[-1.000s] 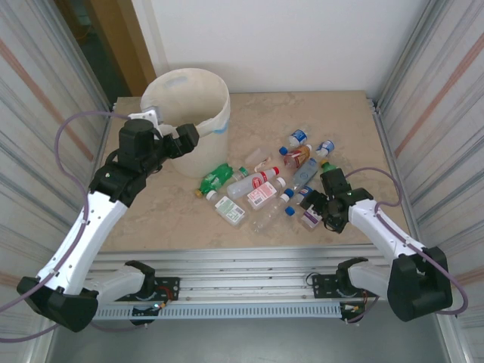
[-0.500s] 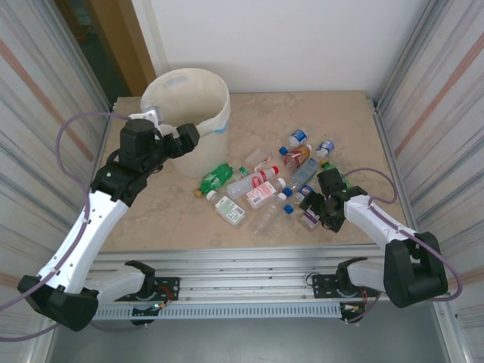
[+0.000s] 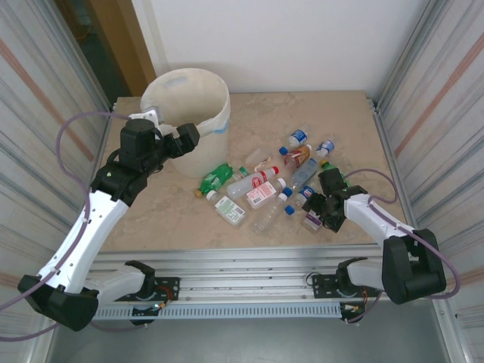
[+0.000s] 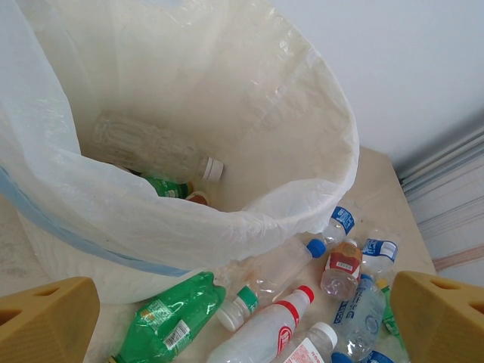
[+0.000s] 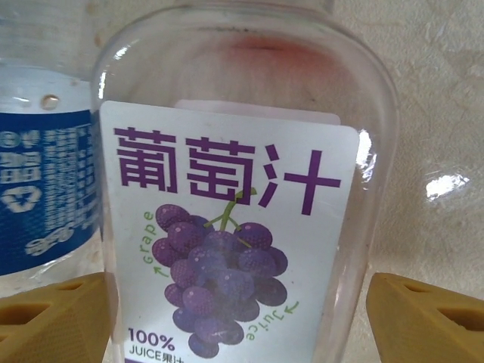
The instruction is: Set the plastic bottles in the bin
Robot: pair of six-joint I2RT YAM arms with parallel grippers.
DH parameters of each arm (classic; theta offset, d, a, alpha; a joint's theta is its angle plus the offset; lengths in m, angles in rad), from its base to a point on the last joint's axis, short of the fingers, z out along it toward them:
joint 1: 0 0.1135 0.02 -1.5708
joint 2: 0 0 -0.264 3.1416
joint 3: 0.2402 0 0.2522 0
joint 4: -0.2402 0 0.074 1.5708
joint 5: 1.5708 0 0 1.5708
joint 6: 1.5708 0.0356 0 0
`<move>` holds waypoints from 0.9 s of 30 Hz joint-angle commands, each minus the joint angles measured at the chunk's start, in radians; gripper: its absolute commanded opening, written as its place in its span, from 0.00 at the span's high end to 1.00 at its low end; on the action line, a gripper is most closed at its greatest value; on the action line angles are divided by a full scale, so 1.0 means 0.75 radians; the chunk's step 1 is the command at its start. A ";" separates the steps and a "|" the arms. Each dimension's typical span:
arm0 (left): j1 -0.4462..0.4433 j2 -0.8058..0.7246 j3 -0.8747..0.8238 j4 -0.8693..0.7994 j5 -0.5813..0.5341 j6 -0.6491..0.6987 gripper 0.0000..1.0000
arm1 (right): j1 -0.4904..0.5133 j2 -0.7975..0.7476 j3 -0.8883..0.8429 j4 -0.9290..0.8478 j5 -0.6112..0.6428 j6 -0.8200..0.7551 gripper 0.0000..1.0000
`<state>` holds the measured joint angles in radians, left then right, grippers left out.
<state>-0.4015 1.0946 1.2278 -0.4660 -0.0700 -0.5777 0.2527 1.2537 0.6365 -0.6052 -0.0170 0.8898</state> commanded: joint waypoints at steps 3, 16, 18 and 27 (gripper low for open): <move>-0.003 0.003 0.003 0.040 0.011 -0.010 0.01 | -0.008 0.068 -0.010 -0.009 0.016 -0.012 0.16; -0.003 -0.003 0.003 0.035 0.010 -0.009 0.01 | 0.011 0.126 0.020 -0.011 0.028 -0.064 0.33; -0.003 -0.005 0.003 0.035 0.011 -0.010 0.01 | 0.018 0.109 0.037 -0.038 0.039 -0.081 0.38; -0.005 -0.018 0.000 0.036 0.012 -0.016 0.01 | 0.088 -0.062 0.138 -0.183 0.134 -0.156 0.47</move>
<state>-0.4015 1.0966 1.2278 -0.4660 -0.0700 -0.5781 0.3038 1.2572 0.6968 -0.6804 0.0353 0.8127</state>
